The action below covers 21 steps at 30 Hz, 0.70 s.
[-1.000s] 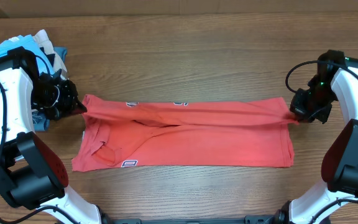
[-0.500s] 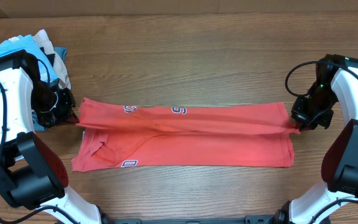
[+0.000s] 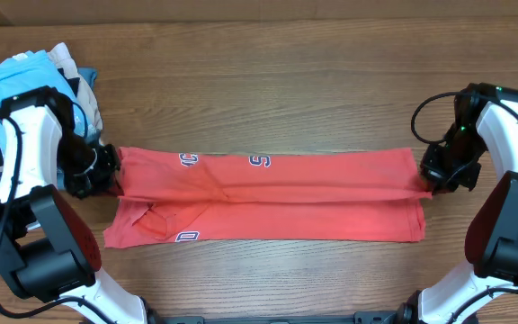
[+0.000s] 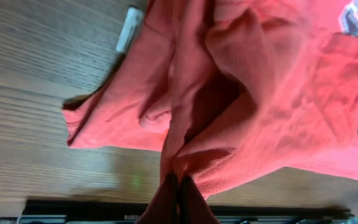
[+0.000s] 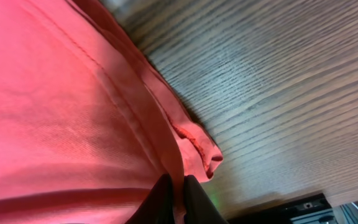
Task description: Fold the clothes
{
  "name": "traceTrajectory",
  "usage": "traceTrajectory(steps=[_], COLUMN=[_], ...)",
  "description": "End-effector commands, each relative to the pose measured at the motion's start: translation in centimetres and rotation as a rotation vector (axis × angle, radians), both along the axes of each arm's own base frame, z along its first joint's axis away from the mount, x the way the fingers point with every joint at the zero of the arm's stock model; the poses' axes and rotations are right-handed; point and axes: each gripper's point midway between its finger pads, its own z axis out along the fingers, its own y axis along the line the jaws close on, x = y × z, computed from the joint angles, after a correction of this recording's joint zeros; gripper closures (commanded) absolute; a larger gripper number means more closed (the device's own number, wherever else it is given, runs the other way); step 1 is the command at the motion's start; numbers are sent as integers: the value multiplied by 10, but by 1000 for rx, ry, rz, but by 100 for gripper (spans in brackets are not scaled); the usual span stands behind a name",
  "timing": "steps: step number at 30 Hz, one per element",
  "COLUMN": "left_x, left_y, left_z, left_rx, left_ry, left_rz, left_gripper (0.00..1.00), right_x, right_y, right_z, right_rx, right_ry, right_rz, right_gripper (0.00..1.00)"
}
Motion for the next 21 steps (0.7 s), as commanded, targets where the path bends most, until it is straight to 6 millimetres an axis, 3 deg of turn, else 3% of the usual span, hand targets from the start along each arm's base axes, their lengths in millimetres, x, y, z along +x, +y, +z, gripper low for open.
traceTrajectory(steps=[1, 21], left_x=[-9, -23], left_y=[3, 9], left_z=[-3, -8], left_rx=[45, 99], left_ry=[28, 94], left_rz=[20, 43], left_gripper=[96, 96], right_x=[-3, -14], right_y=[-5, -1], right_z=[4, -3], right_rx=[-23, -13], right_ry=[-19, 21], right_rz=[-3, -3], right_gripper=[90, 89])
